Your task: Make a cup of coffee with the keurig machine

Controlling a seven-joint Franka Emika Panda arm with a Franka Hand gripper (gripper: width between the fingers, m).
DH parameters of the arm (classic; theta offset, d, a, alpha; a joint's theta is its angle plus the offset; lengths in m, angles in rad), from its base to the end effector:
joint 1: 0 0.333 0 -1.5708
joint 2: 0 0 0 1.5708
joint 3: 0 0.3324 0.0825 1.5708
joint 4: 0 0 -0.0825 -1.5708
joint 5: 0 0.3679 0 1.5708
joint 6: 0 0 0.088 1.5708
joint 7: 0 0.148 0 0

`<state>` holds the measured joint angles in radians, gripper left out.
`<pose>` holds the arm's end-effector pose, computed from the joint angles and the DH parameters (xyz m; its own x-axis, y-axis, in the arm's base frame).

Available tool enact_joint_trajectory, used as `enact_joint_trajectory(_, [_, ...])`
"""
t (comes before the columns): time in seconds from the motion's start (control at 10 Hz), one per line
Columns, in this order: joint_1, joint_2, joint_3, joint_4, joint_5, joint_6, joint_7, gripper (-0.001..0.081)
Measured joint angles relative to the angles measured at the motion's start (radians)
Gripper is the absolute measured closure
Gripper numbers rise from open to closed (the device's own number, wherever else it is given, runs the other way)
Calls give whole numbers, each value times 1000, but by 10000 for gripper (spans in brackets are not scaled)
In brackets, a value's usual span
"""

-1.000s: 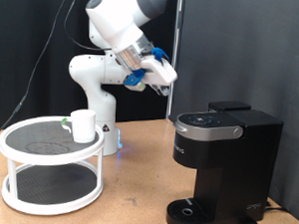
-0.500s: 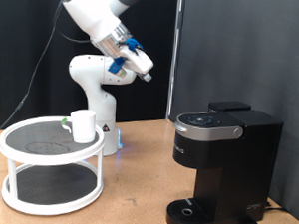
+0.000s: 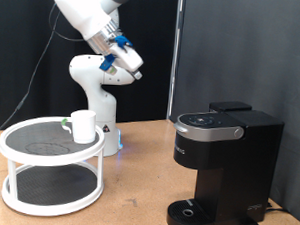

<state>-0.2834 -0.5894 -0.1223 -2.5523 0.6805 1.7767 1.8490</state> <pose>0.3286 -0.0561 0.4592 -0.7158 -0.4401 -0.5421 -0.6811 0.6112 0.4031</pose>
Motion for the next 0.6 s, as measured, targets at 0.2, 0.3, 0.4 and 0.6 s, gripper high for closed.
enact_joint_trajectory(0.2, [-52, -40, -31, -34, -7, -3, 16, 806])
enact_joint_trajectory(0.3, [-76, -54, -49, -41, -20, -10, 15, 806])
enact_joint_trajectory(0.4, [-96, -63, -71, -41, -53, -40, 10, 806])
enact_joint_trajectory(0.6, [-125, -70, -129, -29, -134, -124, -38, 806])
